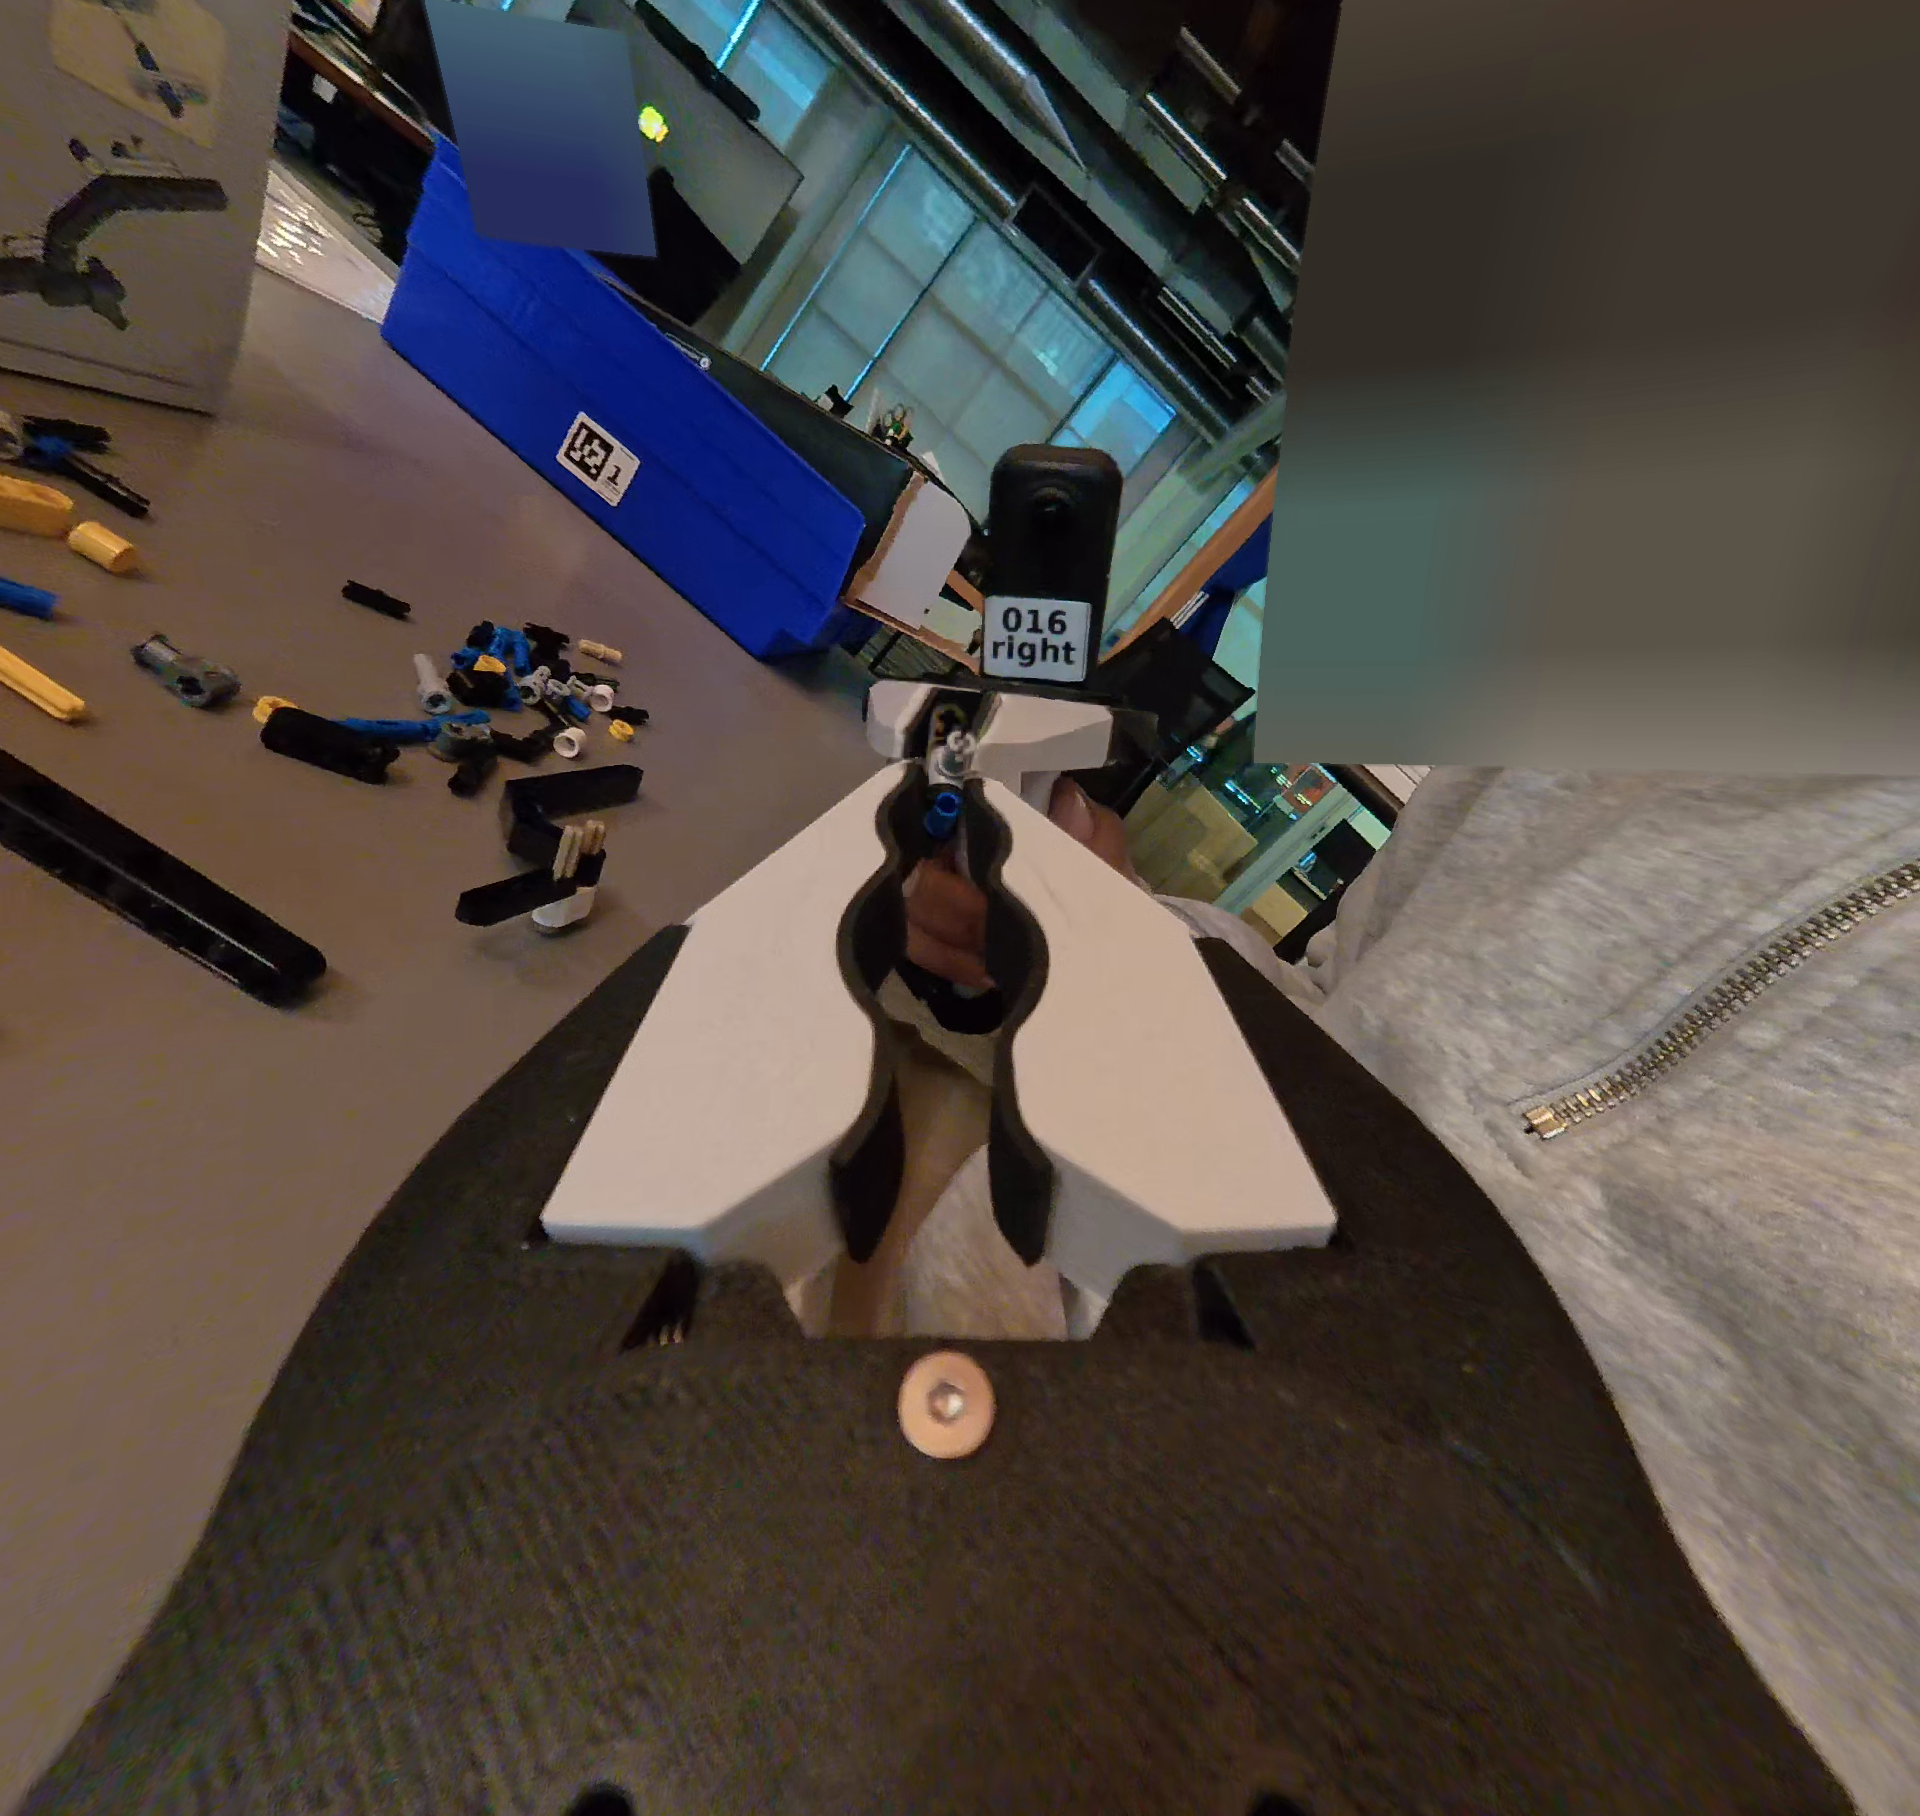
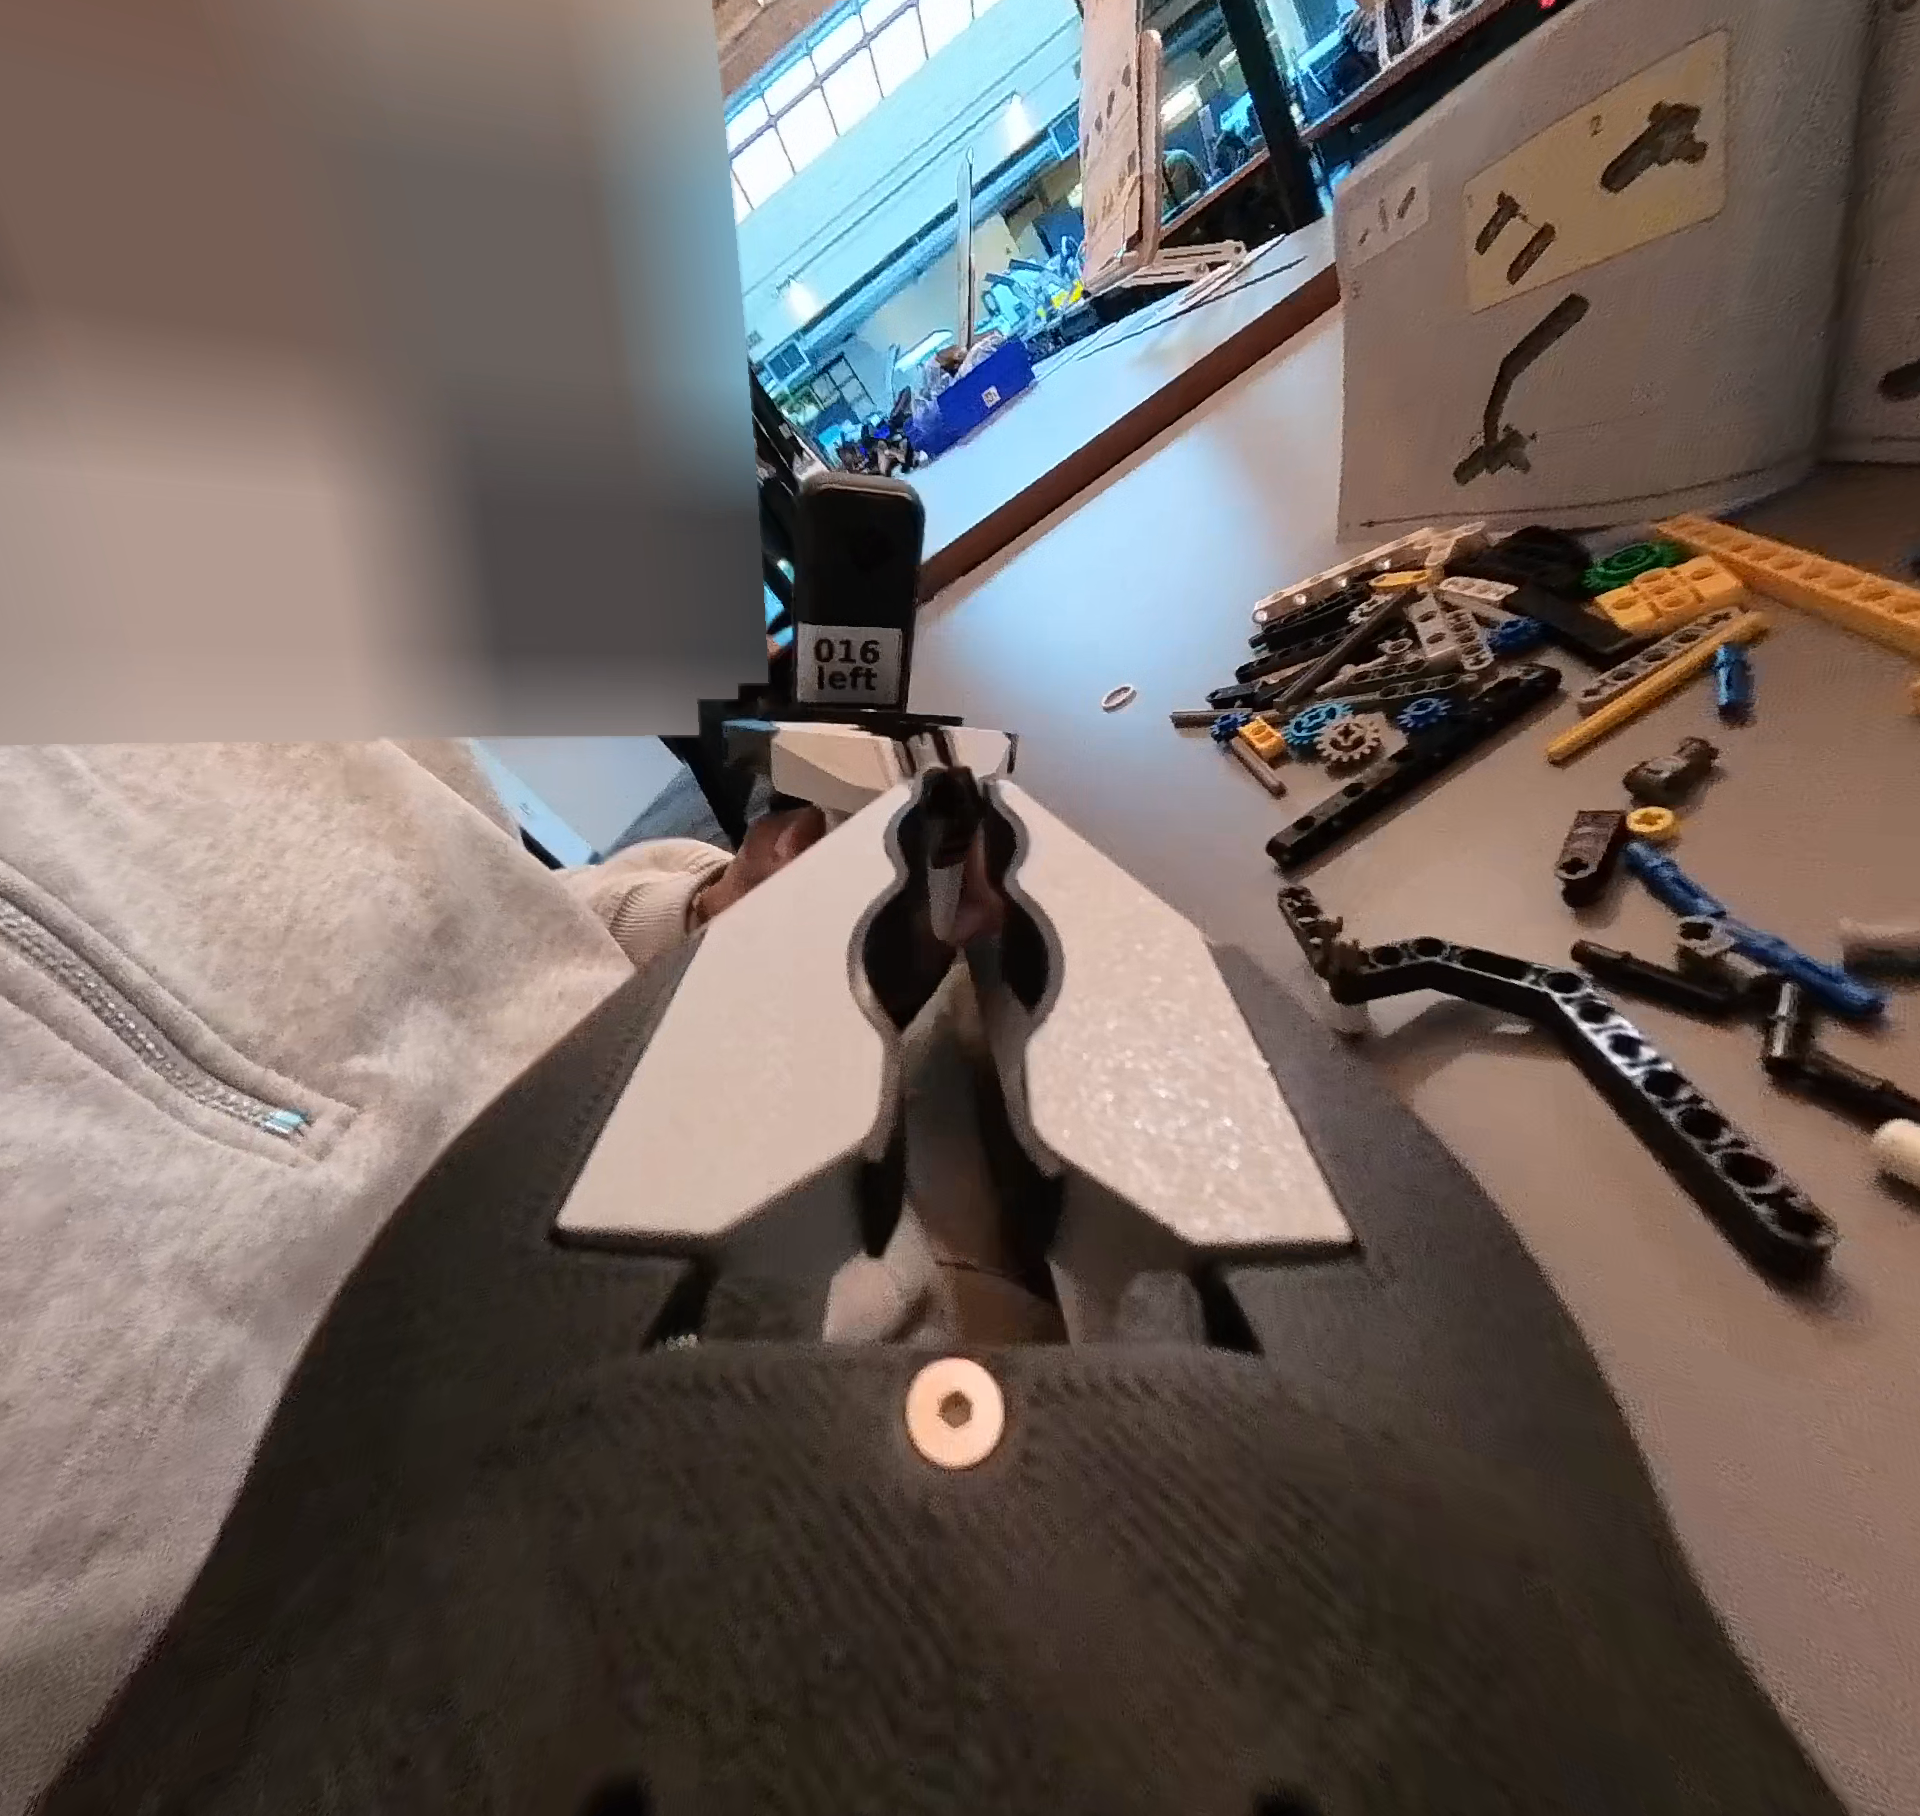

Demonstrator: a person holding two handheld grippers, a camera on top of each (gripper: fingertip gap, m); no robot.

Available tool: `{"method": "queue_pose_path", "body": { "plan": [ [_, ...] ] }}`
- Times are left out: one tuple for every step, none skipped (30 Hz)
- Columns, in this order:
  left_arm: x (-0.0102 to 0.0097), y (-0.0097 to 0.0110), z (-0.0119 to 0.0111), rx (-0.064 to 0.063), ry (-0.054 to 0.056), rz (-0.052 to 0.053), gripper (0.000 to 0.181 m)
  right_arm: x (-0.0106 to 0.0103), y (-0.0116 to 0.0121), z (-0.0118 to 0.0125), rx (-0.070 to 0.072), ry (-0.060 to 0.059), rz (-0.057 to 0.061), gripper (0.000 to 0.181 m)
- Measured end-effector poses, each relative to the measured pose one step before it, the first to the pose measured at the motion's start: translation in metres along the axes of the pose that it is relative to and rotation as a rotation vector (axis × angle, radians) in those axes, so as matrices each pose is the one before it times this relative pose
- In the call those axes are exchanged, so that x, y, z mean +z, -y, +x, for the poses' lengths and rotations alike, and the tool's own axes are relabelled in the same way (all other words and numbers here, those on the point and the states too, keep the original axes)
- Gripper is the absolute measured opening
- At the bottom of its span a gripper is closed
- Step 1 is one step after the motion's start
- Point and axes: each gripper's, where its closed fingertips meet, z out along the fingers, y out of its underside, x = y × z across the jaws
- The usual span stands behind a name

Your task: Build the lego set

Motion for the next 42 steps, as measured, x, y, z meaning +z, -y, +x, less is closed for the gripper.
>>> {"method": "queue_pose_path", "body": {
  "plan": [
    [0.00007,0.00004,-0.00012,0.0036,0.0037,0.0005,0.009,-0.00030,0.00128,0.00117,0.0253,0.0003,0.0125,0.006],
    [0.00029,-0.00069,-0.00018,0.0054,0.0055,-0.0047,0.018,-0.00035,0.00131,0.00165,0.0270,-0.0014,0.0129,0.005],
    [0.00084,-0.00175,-0.00119,0.0049,0.0123,-0.0106,0.025,-0.00059,0.00115,0.00090,0.0267,0.0036,0.0113,0.004],
    [0.00103,-0.00229,-0.00034,0.0088,0.0078,-0.0140,0.028,-0.00054,0.00134,0.00104,0.0279,0.0031,0.0120,0.004],
    [0.00109,-0.00235,-0.00102,0.0131,0.0140,-0.0121,0.030,-0.00074,0.00140,0.00142,0.0285,-0.0004,0.0129,0.004],
    [0.00104,-0.00202,-0.00181,0.0173,0.0213,-0.0093,0.031,-0.00055,0.00112,0.00151,0.0281,0.0000,0.0115,0.004],
    [0.00107,-0.00210,-0.00163,0.0219,0.0219,-0.0092,0.031,-0.00057,0.00072,0.00129,0.0277,0.0007,0.0090,0.004],
    [0.00085,-0.00212,-0.00251,0.0232,0.0279,-0.0092,0.029,-0.00040,0.00023,0.00167,0.0264,-0.0025,0.0065,0.004],
    [0.00071,-0.00181,-0.00288,0.0228,0.0300,-0.0077,0.028,-0.00017,-0.00018,0.00171,0.0242,-0.0032,0.0051,0.004],
    [0.00040,-0.00120,-0.00158,0.0211,0.0200,-0.0034,0.026,0.00007,-0.00068,0.00119,0.0224,-0.0007,0.0018,0.004],
    [0.00004,-0.00043,-0.00077,0.0134,0.0115,0.0009,0.023,0.00039,-0.00123,0.00067,0.0205,0.0013,-0.0019,0.004],
    [-0.00024,0.00085,-0.00064,0.0029,0.0062,0.0064,0.020,0.00057,-0.00138,0.00050,0.0176,0.0019,-0.0037,0.004],
    [-0.00075,0.00188,-0.00047,-0.0043,0.0017,0.0127,0.019,0.00060,-0.00125,0.00031,0.0137,0.0012,-0.0026,0.004],
    [-0.00105,0.00263,-0.00092,-0.0074,0.0020,0.0151,0.019,0.00044,-0.00103,0.00017,0.0110,0.0007,-0.0022,0.004],
    [-0.00111,0.00234,-0.00103,-0.0039,0.0040,0.0129,0.018,0.00022,-0.00078,0.00010,0.0098,0.0013,-0.0014,0.004],
    [-0.00103,0.00189,-0.00123,0.0036,0.0065,0.0093,0.019,0.00019,-0.00053,0.00004,0.0101,0.0026,-0.0009,0.004],
    [-0.00075,0.00122,-0.00084,0.0087,0.0080,0.0064,0.019,-0.00005,-0.00038,0.00021,0.0106,0.0018,0.0000,0.004],
    [-0.00046,0.00046,-0.00063,0.0090,0.0074,0.0035,0.019,-0.00010,-0.00020,0.00040,0.0107,0.0018,0.0003,0.004],
    [0.00003,-0.00021,0.00010,0.0074,0.0027,0.0004,0.019,-0.00017,-0.00007,0.00015,0.0088,0.0030,0.0008,0.004],
    [0.00034,-0.00039,0.00033,0.0047,0.0003,-0.0021,0.019,-0.00016,0.00005,0.00005,0.0051,0.0018,0.0007,0.004],
    [0.00007,-0.00027,0.00010,0.0010,-0.0007,-0.0016,0.018,-0.00024,0.00011,0.00008,0.0011,0.0001,0.0011,0.004],
    [-0.00001,0.00004,0.00033,-0.0023,-0.0029,0.0000,0.018,0.00000,0.00020,-0.00015,-0.0007,0.0004,0.0014,0.004],
    [0.00001,0.00022,0.00073,-0.0038,-0.0064,0.0005,0.017,0.00001,0.00003,-0.00052,-0.0013,0.0018,0.0002,0.004],
    [-0.00006,-0.00004,0.00096,-0.0043,-0.0080,0.0002,0.016,0.00019,-0.00001,-0.00042,-0.0027,0.0012,-0.0002,0.004],
    [-0.00007,0.00007,0.00072,-0.0037,-0.0064,-0.0006,0.015,0.00011,-0.00003,-0.00021,-0.0035,0.0003,0.0005,0.004],
    [-0.00006,-0.00005,0.00039,-0.0022,-0.0035,-0.0006,0.014,0.00012,0.00000,-0.00019,-0.0030,-0.0001,0.0007,0.004],
    [0.00001,-0.00020,0.00022,0.0006,-0.0017,-0.0012,0.014,0.00009,-0.00005,-0.00010,-0.0025,0.0000,0.0001,0.004],
    [0.00008,-0.00030,0.00035,0.0020,-0.0008,-0.0012,0.014,0.00003,0.00008,-0.00013,-0.0034,0.0001,0.0005,0.004],
    [0.00005,-0.00018,0.00010,0.0022,0.0002,-0.0009,0.013,0.00005,0.00015,-0.00012,-0.0037,-0.0004,0.0006,0.004],
    [0.00005,-0.00020,0.00015,0.0013,-0.0003,-0.0014,0.013,0.00002,0.00007,-0.00005,-0.0031,-0.0006,0.0004,0.004],
    [0.00002,-0.00017,0.00014,0.0001,-0.0009,-0.0011,0.013,0.00008,-0.00004,-0.00007,-0.0023,0.0001,-0.0004,0.004],
    [0.00002,0.00002,0.00016,-0.0007,-0.0014,-0.0002,0.013,0.00010,0.00001,-0.00028,-0.0016,0.0012,0.0000,0.004],
    [-0.00003,0.00012,0.00014,-0.0013,-0.0011,0.0003,0.013,-0.00003,0.00014,-0.00022,-0.0009,0.0010,0.0010,0.004],
    [-0.00012,0.00007,-0.00013,-0.0009,0.0000,0.0004,0.013,0.00008,0.00015,-0.00009,-0.0009,0.0001,0.0012,0.004],
    [0.00002,-0.00004,-0.00001,0.0013,0.0011,-0.0001,0.012,0.00000,-0.00003,0.00011,-0.0007,-0.0009,0.0003,0.004],
    [0.00011,-0.00022,-0.00010,0.0037,0.0021,-0.0003,0.012,0.00000,-0.00003,0.00034,-0.0007,-0.0015,0.0002,0.004],
    [0.00014,-0.00024,-0.00018,0.0052,0.0032,-0.0006,0.012,-0.00011,-0.00005,0.00030,-0.0006,-0.0022,0.0000,0.004],
    [0.00030,-0.00037,-0.00008,0.0048,0.0025,-0.0015,0.012,0.00001,0.00001,0.00022,-0.0010,-0.0021,0.0002,0.004],
    [0.00012,-0.00022,-0.00003,0.0029,0.0015,-0.0007,0.012,-0.00016,0.00015,0.00010,-0.0017,-0.0014,0.0005,0.005],
    [-0.00004,-0.00001,-0.00010,0.0013,0.0012,0.0006,0.012,0.00001,0.00004,0.00001,-0.0017,-0.0008,0.0000,0.004],
    [0.00006,0.00002,-0.00020,-0.0001,0.0006,0.0004,0.012,0.00001,0.00005,-0.00007,-0.0012,-0.0005,0.0001,0.005],
    [-0.00001,0.00005,-0.00018,-0.0013,0.0002,0.0002,0.012,-0.00007,0.00007,-0.00001,-0.0011,-0.0004,0.0005,0.004]
  ]
}}
